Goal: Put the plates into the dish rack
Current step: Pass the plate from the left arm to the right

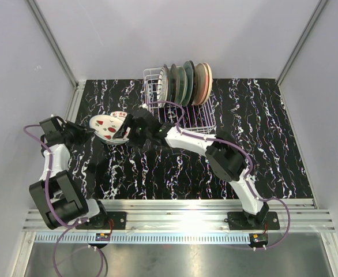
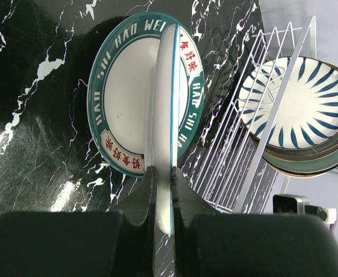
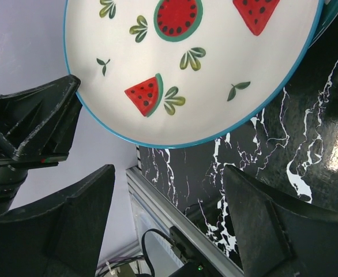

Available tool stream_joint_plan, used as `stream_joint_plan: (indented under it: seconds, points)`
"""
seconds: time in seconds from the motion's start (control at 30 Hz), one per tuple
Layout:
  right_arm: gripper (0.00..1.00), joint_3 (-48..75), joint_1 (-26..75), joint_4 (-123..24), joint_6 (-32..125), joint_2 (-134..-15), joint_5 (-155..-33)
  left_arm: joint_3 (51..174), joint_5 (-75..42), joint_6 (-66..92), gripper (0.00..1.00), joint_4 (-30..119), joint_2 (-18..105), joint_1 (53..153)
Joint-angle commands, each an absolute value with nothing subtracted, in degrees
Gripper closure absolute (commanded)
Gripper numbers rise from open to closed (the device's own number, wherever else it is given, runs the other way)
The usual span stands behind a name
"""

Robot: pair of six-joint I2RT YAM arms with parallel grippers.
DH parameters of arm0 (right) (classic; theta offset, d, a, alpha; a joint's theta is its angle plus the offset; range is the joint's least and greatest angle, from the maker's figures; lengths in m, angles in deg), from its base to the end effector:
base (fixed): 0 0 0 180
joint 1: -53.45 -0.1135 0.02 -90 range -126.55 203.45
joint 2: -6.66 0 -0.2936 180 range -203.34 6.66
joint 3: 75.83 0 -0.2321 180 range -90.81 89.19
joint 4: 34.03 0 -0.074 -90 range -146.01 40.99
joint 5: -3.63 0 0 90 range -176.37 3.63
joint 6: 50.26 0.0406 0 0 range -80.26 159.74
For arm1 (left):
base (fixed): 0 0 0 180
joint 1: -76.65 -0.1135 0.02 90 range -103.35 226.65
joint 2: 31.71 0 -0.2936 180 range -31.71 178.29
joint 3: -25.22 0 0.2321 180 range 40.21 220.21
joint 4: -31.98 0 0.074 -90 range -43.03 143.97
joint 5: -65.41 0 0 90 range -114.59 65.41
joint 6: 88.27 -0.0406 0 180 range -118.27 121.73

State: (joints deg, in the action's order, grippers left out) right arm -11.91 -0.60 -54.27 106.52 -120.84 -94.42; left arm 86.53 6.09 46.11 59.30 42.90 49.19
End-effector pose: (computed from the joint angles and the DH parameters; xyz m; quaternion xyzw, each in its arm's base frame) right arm 0.3027 0.4271 0.2405 0.0626 0.8694 0.4531 0.1867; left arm 0.2319 0.0972 0.2723 -0.4245 0.7744 -0.2970 0.3631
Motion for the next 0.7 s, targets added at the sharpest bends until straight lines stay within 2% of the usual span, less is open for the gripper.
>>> stream_joint_plan:
  seconds: [0.0, 0.47, 0.67]
  points:
    - [0.17, -10.0, -0.4, -58.5, 111.3, -119.4, -90.8, 87.5, 10.2, 48.5, 1.00, 53.2, 39.8, 49.0]
    - [0.14, -10.0, -1.0, -61.0, 120.1, -120.3, -87.7, 87.4, 10.2, 48.7, 1.00, 53.4, 39.7, 49.7]
    - [0.03, -11.4, -1.8, -65.6, 123.2, -121.4, -86.7, 87.6, 10.0, 48.4, 1.00, 53.7, 39.5, 49.9]
